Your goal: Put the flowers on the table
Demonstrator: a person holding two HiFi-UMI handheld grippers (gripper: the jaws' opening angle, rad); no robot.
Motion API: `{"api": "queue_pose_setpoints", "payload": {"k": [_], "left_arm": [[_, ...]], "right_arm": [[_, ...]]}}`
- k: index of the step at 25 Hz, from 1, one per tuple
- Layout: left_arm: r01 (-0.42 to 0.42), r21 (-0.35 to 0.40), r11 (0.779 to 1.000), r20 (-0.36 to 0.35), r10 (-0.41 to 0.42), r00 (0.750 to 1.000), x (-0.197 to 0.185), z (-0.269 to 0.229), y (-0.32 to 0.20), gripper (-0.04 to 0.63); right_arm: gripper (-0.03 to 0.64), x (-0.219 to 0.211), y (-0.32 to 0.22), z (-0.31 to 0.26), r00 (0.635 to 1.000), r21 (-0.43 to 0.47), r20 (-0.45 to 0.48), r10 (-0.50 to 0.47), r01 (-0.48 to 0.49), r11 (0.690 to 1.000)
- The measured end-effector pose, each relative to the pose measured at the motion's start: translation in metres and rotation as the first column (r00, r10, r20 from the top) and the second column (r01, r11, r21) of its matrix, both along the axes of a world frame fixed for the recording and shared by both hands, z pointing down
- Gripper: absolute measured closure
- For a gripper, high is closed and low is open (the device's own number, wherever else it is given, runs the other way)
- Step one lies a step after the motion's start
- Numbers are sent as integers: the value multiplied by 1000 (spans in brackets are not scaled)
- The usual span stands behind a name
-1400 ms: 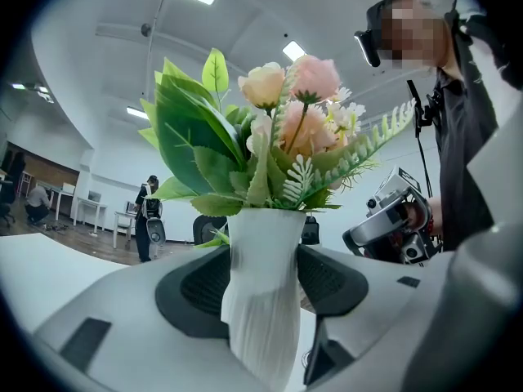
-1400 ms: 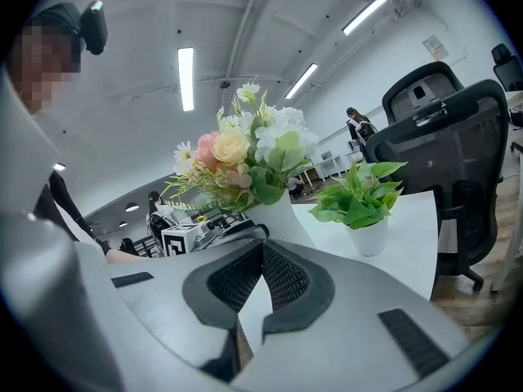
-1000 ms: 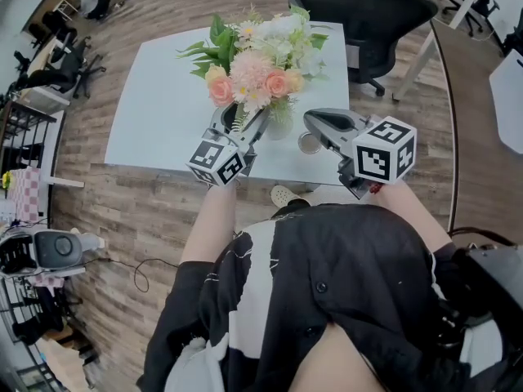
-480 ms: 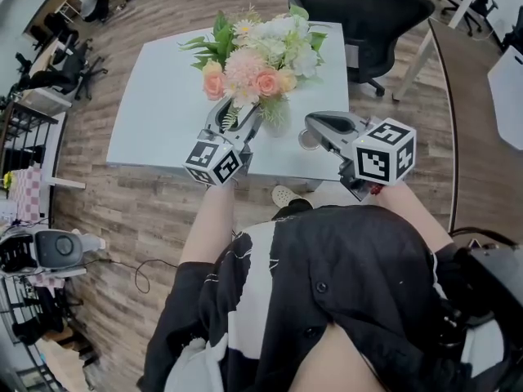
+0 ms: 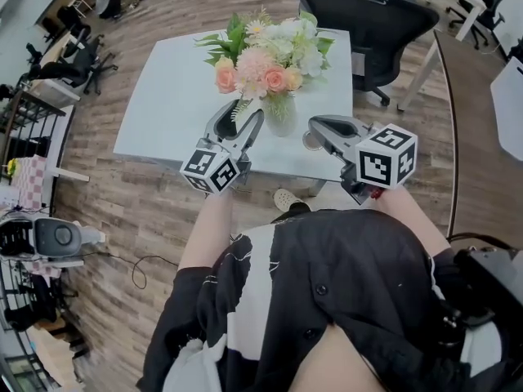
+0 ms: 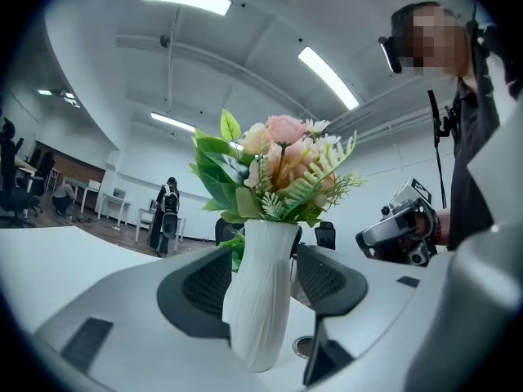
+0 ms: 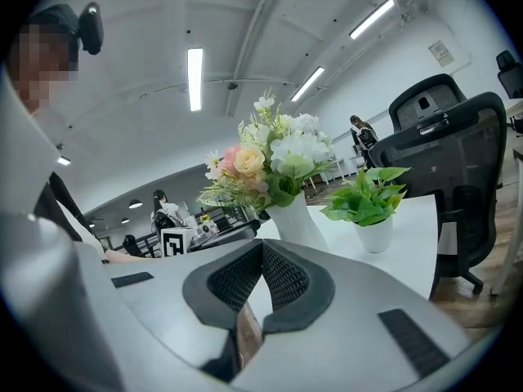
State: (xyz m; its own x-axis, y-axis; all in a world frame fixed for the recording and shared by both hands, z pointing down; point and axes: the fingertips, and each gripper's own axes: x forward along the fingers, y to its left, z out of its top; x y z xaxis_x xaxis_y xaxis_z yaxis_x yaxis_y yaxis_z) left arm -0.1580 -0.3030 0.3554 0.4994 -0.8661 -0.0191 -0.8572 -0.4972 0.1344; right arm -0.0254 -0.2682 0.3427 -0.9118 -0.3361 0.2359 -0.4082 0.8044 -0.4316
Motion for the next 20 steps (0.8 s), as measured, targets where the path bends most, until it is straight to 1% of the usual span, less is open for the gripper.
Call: {"api": "queue_pose_setpoints", "payload": {"k": [4, 6, 7, 9, 11, 15, 17, 20], "left_arm": [[13, -2, 1000, -24, -14, 1000, 0, -9, 15, 344], [21, 15, 1000, -24, -21, 999, 1, -19, 25, 353], [31, 28, 999, -28, -30, 999, 1, -25, 30, 365], [53, 55, 997, -33, -51, 998, 2, -36, 40, 417], [61, 78, 995, -37, -58, 998, 4, -46, 48, 437], [52, 92, 994, -32, -49, 998, 12, -59, 61, 451], [49, 93, 994, -22, -47, 999, 13, -61, 66, 453], [52, 87, 995, -27, -50, 998, 13, -60, 75, 462]], "right_arm": [[603, -4, 9, 0, 1000, -8, 15, -20, 21, 1000], [603, -6, 15, 0, 999, -18, 27, -32, 33, 999], [603, -7, 16, 0, 999, -21, 31, -36, 37, 999], [603, -8, 19, 0, 998, -22, 35, -43, 43, 999], [603, -9, 22, -1, 998, -23, 43, -48, 49, 999], [603, -12, 28, -2, 997, -31, 59, -53, 54, 998], [603, -13, 30, -3, 997, -33, 63, -54, 56, 998], [603, -14, 33, -2, 997, -37, 64, -48, 50, 998]]}}
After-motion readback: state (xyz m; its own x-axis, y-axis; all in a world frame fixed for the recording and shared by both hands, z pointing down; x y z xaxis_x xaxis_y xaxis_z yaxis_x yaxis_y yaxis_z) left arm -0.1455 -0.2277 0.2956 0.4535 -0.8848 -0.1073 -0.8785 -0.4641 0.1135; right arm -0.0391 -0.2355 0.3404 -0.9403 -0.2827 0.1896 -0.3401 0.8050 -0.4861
